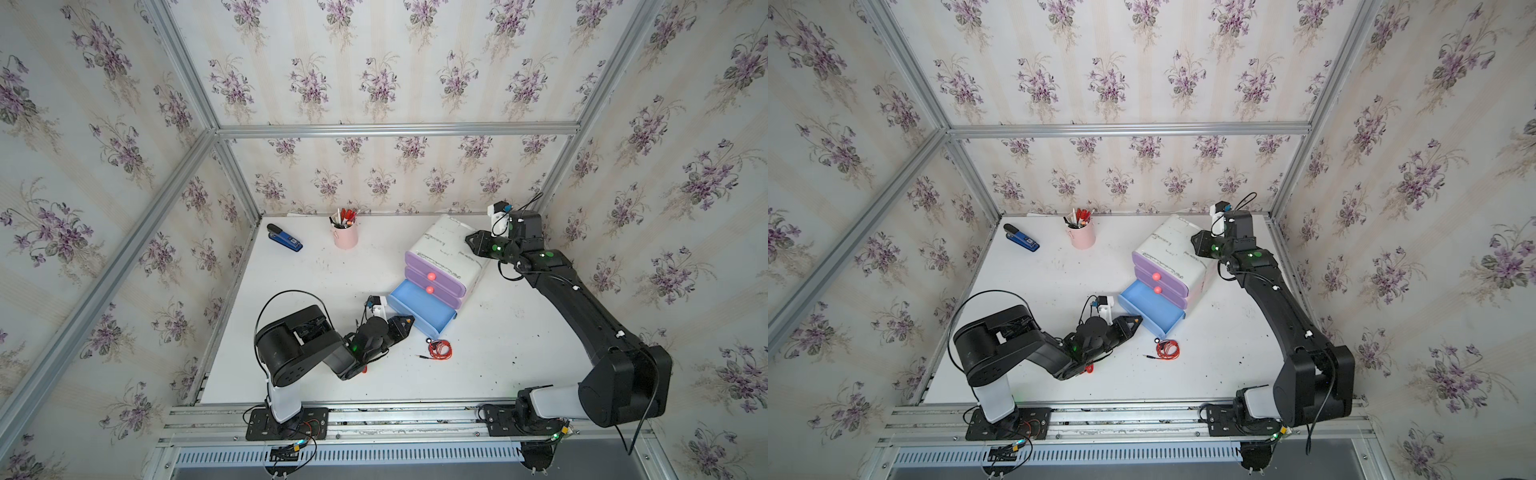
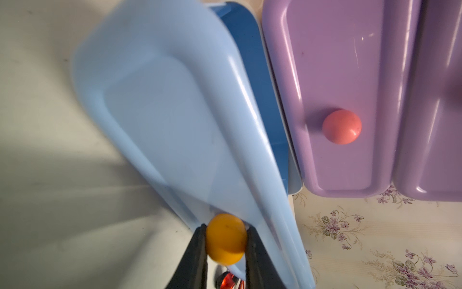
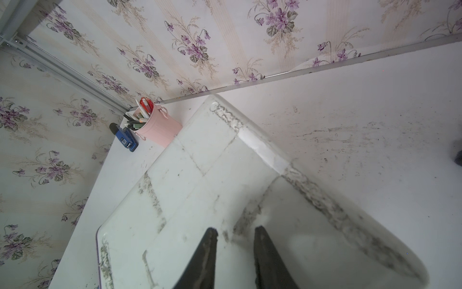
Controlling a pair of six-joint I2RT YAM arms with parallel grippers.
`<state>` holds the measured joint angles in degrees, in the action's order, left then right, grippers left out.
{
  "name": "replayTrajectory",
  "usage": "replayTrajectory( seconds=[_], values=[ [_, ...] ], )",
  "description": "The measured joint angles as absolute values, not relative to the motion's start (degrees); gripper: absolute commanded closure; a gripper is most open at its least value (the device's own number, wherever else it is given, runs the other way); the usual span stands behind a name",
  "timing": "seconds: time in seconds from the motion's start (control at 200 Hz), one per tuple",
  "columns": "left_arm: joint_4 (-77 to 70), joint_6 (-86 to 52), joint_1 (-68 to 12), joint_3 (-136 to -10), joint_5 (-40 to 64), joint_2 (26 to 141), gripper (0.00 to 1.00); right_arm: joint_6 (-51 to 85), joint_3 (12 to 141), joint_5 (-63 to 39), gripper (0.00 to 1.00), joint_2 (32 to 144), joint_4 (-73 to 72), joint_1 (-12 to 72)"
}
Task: Place the wired earphones into the drawer by color
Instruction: Open the drawer in the storage box.
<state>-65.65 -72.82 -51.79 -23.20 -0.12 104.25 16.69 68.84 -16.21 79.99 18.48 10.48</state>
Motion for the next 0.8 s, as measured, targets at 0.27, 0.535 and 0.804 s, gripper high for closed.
replayTrajectory(
  seconds=[0.27,0.535,0.804],
  values=[
    [-61.73,-71.99,-51.79,-19.79,-1.26,97.93,0.86,16.64,69.43,-16.05,0.69,80.40,18.55,10.44],
    [-58.50,-71.11,-51.77,-16.88,-2.63,93.84,0.86,16.51,69.52,-16.19,0.69,80.49,18.74,10.44],
    [-57.25,-70.96,-51.62,-15.59,-3.51,91.83,0.86,16.51,69.49,-16.25,0.69,80.42,18.76,10.44]
  ],
)
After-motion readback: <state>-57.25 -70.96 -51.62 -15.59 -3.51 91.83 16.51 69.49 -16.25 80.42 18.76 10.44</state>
